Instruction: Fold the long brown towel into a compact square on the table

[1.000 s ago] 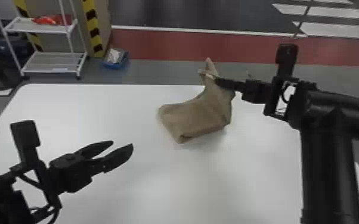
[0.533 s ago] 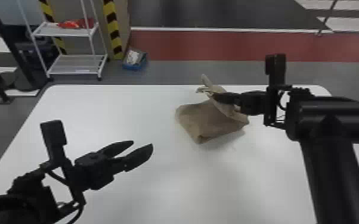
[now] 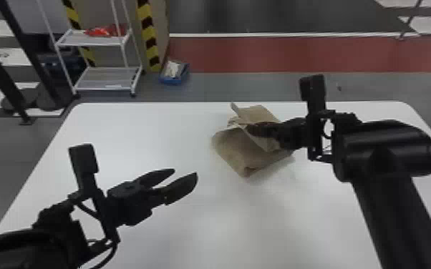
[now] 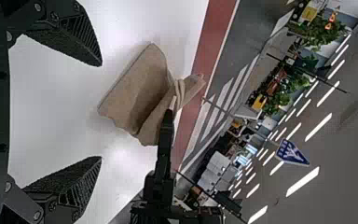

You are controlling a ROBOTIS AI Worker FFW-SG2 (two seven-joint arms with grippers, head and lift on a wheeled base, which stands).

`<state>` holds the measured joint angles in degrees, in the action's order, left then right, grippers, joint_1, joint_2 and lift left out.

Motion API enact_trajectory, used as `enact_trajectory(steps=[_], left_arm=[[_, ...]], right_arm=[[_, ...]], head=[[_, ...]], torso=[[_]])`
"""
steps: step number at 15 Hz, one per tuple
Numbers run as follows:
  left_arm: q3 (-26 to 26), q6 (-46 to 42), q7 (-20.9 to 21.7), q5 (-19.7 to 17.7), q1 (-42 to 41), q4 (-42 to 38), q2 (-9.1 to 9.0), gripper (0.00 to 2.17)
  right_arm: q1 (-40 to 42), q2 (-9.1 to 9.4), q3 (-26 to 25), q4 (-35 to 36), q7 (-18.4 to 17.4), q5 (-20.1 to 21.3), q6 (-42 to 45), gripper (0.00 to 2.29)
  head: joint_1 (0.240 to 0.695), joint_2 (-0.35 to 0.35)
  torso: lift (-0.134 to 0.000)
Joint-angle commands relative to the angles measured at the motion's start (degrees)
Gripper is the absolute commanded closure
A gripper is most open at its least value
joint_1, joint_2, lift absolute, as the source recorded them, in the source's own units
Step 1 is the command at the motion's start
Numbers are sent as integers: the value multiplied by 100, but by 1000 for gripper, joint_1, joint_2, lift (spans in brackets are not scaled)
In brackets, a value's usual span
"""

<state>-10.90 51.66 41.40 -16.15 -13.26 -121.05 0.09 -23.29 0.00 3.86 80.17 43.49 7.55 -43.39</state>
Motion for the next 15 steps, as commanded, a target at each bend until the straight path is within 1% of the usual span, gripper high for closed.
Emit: enact_trajectory(steps=[1, 3, 5, 9, 10, 11, 12, 14, 15], left_arm=[[-9, -1, 0, -2, -1, -6, -24, 198], [-9, -1, 0, -20, -1, -15, -24, 198], [-9, 16, 0, -29, -10, -24, -24, 198], [-35, 16, 0, -46, -36, -50, -24, 198], [-35, 16, 0, -46, -27, -50, -24, 198], [-26, 16, 0, -46, -10, -41, -24, 198], [-18, -1, 0, -46, 8, -24, -24, 198], [9, -1, -9, -38, 52, 2, -24, 198], [9, 16, -9, -38, 87, 20, -24, 198]], right_arm=[[96, 5, 387, -54, 54, 27, 36, 1426], [246, 5, 651, -37, 159, 71, 19, 1426], [360, 5, 800, 25, 326, 80, -34, 1423], [606, 5, 923, 499, 836, 63, -579, 1399], [667, 5, 915, 614, 994, 36, -667, 1045], [738, 5, 888, 737, 1038, -43, -772, 269], [791, 5, 792, 798, 1047, -104, -772, -1], [826, 5, 563, 842, 1214, -430, -684, -1], [896, 5, 449, 904, 1223, -597, -561, 16]], head=[[695, 51], [695, 81], [695, 102], [695, 143], [695, 149], [695, 161], [695, 166], [695, 167], [695, 166]], torso=[[-124], [-124], [-124], [-124], [-124], [-124], [-124], [-124], [-124]])
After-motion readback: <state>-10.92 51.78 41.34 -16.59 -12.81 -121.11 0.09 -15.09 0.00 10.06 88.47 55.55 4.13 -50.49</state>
